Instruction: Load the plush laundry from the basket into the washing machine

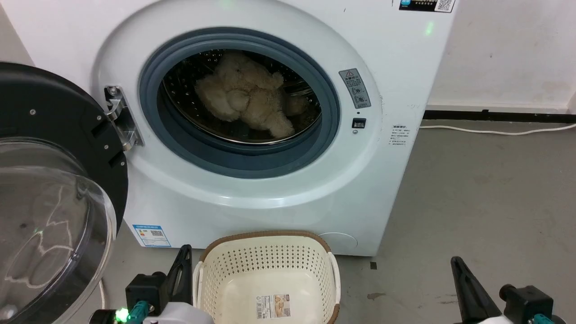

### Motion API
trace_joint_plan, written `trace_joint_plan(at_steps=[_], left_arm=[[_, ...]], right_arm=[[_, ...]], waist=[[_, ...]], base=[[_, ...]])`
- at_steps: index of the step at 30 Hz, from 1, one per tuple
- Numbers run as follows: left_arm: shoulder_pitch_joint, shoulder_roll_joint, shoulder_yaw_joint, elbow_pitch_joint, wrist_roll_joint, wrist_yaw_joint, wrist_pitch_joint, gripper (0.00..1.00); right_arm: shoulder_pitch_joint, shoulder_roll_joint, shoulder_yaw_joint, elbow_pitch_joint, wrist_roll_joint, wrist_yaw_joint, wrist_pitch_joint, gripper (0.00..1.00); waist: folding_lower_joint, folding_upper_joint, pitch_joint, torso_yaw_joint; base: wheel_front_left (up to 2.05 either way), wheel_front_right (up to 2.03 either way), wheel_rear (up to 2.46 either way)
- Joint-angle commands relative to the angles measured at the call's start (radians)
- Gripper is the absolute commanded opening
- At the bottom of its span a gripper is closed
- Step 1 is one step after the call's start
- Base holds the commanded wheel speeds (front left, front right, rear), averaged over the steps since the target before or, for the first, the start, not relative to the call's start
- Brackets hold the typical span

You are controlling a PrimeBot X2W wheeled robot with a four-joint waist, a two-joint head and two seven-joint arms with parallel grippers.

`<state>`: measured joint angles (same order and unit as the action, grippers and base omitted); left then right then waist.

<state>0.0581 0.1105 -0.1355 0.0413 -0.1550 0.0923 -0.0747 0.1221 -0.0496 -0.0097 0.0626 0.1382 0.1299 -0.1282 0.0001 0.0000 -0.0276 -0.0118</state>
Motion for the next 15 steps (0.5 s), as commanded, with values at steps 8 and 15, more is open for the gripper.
trace_joint_plan(at_steps=[8,15], left_arm=[[-0.022,-0.008,0.019,-0.009,0.025,-0.012,0.011,0.00],[-0.025,-0.013,0.031,-0.012,0.037,-0.020,0.017,0.00]], right_arm=[[-0.029,0.000,0.002,-0.012,-0.022,0.000,0.015,0.00],[-0.038,0.000,0.003,-0.017,-0.033,0.000,0.026,0.00]], waist=[[0.0000,0.0000,0.003,0.001],[0.0000,0.0000,0.005,0.002]], base=[[0.00,0.00,0.00],[0.00,0.00,0.00]])
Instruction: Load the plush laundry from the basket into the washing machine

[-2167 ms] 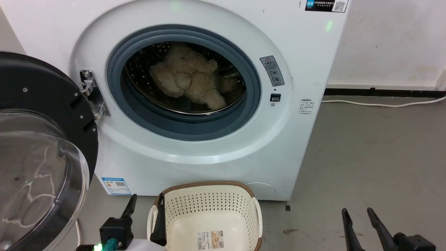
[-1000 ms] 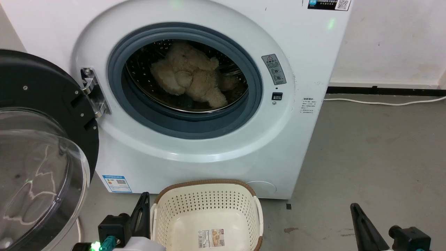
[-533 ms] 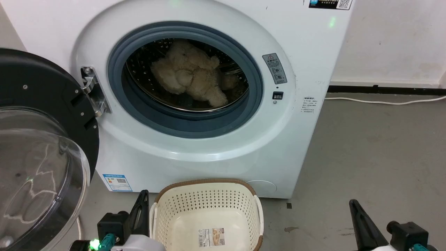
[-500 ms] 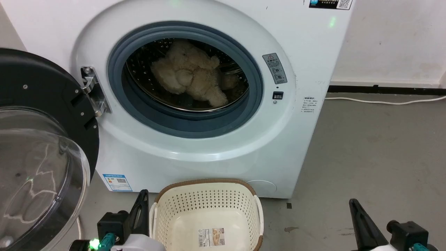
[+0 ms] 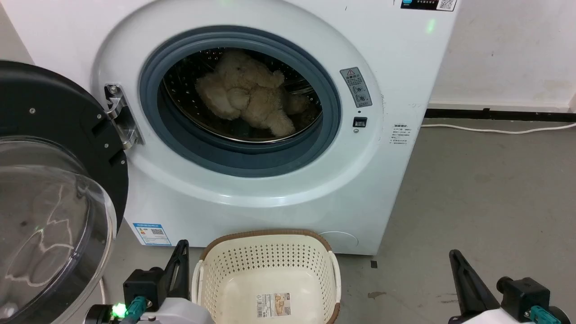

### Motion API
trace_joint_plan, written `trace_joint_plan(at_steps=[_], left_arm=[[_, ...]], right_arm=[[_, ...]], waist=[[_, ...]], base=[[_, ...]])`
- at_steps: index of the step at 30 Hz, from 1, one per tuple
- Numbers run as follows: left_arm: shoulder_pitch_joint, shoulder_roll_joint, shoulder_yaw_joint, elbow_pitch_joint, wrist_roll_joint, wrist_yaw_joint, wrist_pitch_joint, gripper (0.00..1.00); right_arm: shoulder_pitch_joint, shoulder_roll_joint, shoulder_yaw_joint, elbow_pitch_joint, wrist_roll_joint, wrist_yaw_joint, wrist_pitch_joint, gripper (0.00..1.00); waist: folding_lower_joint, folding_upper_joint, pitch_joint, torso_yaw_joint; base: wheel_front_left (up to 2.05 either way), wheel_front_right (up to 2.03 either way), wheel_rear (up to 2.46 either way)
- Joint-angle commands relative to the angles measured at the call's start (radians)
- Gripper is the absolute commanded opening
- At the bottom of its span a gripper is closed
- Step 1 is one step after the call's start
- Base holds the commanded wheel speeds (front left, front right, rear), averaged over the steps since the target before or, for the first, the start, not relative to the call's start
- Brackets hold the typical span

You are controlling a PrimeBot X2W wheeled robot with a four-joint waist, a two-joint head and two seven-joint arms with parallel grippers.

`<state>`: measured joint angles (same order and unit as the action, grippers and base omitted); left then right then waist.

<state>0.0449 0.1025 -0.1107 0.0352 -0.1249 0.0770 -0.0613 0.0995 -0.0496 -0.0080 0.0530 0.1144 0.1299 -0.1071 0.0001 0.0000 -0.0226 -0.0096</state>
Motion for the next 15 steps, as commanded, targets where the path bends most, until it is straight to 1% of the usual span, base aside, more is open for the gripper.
trace_joint_plan(at_steps=[1,15], left_arm=[[-0.012,-0.006,0.008,-0.006,0.009,-0.006,0.005,0.00],[-0.019,-0.016,0.030,-0.013,0.034,-0.021,0.017,0.00]], right_arm=[[-0.017,0.000,0.001,-0.008,-0.011,0.000,0.006,0.00],[-0.035,0.000,0.003,-0.018,-0.033,0.000,0.028,0.00]], waist=[[-0.0001,0.0000,0.001,0.000],[-0.0001,0.0000,0.005,0.002]], base=[[0.00,0.00,0.00],[0.00,0.00,0.00]])
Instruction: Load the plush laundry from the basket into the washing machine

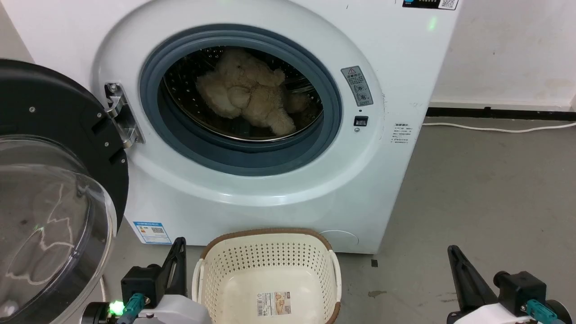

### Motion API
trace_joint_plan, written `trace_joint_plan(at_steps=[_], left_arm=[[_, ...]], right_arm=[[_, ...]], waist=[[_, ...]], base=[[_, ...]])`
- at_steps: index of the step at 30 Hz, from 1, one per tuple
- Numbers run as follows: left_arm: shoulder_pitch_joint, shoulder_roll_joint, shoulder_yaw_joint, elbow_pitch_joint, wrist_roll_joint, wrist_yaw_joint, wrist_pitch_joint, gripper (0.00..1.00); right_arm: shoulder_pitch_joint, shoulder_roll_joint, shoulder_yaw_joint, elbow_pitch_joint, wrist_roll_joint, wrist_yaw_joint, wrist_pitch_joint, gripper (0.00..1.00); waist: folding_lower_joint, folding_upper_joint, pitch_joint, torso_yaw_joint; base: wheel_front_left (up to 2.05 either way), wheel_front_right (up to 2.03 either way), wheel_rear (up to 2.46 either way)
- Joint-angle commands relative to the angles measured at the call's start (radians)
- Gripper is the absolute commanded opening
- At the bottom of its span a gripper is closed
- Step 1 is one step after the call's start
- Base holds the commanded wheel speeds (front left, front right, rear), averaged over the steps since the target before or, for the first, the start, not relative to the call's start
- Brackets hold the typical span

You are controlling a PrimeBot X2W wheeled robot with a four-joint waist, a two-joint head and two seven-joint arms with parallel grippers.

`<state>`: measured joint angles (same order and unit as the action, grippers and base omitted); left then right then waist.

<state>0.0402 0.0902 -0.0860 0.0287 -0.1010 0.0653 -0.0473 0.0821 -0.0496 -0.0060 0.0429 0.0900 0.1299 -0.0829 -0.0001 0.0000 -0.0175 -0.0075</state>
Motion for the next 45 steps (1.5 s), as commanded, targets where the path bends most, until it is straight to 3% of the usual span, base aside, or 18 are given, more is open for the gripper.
trace_joint_plan(at_steps=[1,45], left_arm=[[-0.015,-0.004,0.007,-0.007,0.012,-0.011,0.004,0.00],[-0.037,-0.035,0.075,-0.026,0.089,-0.058,0.041,0.00]], right_arm=[[-0.019,0.000,0.001,-0.008,-0.011,0.000,0.005,0.00],[-0.074,-0.001,0.005,-0.038,-0.079,0.001,0.073,0.00]], waist=[[0.0001,0.0000,0.001,0.000],[0.0001,0.0000,0.015,0.007]], base=[[0.00,0.00,0.00],[0.00,0.00,0.00]])
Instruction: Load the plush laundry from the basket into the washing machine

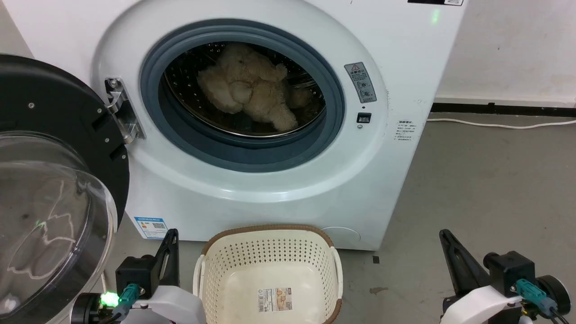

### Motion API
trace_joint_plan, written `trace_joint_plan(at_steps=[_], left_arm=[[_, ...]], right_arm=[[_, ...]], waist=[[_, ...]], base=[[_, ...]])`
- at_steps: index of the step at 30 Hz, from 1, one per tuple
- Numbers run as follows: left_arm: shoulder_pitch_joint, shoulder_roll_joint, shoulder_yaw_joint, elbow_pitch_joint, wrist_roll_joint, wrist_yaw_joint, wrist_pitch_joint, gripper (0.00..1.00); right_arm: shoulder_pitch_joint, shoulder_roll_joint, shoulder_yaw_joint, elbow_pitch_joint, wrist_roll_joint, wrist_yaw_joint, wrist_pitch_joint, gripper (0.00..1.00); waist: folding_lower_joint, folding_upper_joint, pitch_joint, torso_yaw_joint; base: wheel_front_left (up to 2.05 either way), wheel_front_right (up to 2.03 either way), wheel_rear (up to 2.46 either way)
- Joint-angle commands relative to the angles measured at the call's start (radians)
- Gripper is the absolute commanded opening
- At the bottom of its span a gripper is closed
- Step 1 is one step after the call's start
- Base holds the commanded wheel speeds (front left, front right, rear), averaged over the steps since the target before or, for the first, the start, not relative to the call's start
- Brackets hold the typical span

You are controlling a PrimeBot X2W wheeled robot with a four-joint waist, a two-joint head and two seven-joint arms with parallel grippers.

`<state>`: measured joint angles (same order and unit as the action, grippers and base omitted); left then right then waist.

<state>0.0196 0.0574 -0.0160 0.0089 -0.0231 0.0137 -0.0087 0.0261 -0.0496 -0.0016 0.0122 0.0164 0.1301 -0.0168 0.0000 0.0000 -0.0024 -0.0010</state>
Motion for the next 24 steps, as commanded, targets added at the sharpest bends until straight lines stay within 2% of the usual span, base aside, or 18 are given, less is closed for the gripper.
trace_joint_plan(at_steps=[1,24], left_arm=[[-0.017,-0.003,0.007,-0.006,0.013,-0.007,0.004,0.00],[-0.020,-0.007,0.016,-0.009,0.023,-0.014,0.009,0.00]], right_arm=[[-0.019,-0.001,0.001,-0.008,-0.007,0.001,0.008,0.00],[-0.026,-0.001,0.002,-0.012,-0.016,0.001,0.017,0.00]], waist=[[0.0000,0.0000,0.000,0.000],[0.0000,0.0000,0.002,0.001]], base=[[0.00,0.00,0.00],[0.00,0.00,0.00]])
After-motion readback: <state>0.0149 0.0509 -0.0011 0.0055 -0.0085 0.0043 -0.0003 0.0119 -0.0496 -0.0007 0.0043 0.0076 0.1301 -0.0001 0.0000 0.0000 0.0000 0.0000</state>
